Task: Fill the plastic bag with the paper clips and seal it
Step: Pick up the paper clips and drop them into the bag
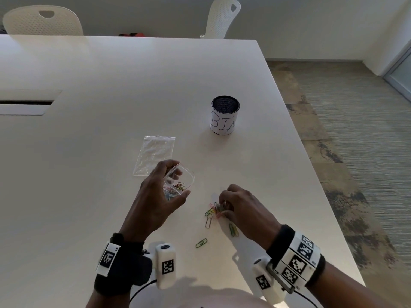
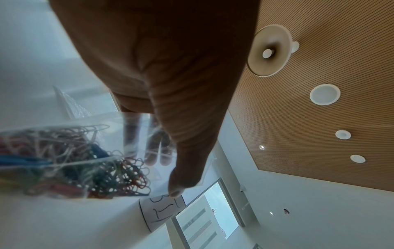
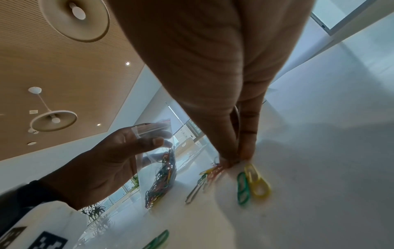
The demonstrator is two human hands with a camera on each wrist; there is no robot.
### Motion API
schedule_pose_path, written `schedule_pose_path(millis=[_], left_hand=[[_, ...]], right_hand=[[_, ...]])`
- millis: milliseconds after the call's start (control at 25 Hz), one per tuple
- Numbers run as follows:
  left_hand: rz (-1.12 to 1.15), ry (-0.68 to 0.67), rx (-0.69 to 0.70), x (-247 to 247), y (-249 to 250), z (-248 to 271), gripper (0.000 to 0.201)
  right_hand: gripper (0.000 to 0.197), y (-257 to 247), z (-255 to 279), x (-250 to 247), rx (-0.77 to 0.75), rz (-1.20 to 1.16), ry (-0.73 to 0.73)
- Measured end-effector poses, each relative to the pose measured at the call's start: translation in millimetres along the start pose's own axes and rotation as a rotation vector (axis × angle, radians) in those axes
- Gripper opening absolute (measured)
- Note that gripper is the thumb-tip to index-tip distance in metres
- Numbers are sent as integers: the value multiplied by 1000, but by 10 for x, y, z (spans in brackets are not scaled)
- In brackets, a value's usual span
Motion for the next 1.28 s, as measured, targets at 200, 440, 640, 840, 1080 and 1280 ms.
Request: schedule_pose_path(millis=[200,440,640,840,1080,1280], left_hand=[[-7,-3,1,-1,-7,1,61],[-12,-3,0,15,11,-13,62],[-12,-7,-1,4,6,-6,61],[-8,-3,-10,3,16,0,60],[-1,-3,-9,22,18,1,62],[-8,-10,-5,44,37,2,62]], right_hand=[[57,-42,32,42,-126,186,-50],[17,-109,40,161,-232,250,5],[26,-159,62,101,-242,265,-29],[21,-93,-4,7,-243,201,7],[9,113,-133,-291,-144,-186,204],[9,-291,-260,-649,-245,-449,300]])
Point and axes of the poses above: each hand's wrist, its own z-axis away from the middle knuckle, its own x-axis out of the palm, y = z × x, the point moved 3 cm from there along -z, towards the middle knuckle, and after that the axes turned 1 degree about -y, right-handed, at the moved point
